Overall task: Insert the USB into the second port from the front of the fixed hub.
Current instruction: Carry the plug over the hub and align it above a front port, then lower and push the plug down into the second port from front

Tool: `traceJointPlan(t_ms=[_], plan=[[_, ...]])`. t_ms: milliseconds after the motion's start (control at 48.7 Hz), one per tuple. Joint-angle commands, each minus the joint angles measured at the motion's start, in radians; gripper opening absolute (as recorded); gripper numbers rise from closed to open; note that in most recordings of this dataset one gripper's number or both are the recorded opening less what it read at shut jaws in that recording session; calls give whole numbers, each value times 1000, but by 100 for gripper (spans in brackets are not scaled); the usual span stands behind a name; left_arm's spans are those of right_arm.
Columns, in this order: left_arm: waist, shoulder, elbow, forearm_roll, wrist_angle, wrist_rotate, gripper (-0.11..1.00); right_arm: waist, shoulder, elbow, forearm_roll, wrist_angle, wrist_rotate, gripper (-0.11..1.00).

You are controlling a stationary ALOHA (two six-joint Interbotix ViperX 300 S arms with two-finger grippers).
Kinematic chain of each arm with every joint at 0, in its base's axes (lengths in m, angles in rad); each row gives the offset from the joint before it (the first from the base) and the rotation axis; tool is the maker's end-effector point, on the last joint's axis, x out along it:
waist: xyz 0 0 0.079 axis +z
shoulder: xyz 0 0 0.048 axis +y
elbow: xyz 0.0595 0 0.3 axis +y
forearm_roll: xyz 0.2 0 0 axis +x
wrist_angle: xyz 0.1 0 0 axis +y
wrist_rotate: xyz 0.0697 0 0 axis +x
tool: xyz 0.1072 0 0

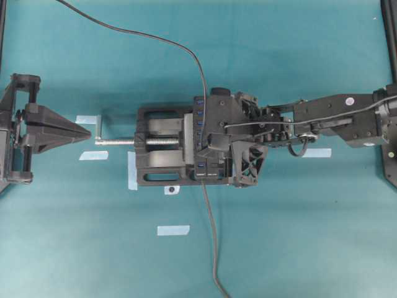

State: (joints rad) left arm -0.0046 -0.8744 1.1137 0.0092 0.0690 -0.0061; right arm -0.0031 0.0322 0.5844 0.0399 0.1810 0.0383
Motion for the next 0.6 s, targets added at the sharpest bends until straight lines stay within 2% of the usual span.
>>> traceJointPlan(t_ms=[0,575], plan=[[-2,5,-28,2,-9,-2,0,3,-12,-8,-2,-11,12,3],[-2,3,-28,2,-9,-3,0,3,12,-8,-2,-9,12,3]])
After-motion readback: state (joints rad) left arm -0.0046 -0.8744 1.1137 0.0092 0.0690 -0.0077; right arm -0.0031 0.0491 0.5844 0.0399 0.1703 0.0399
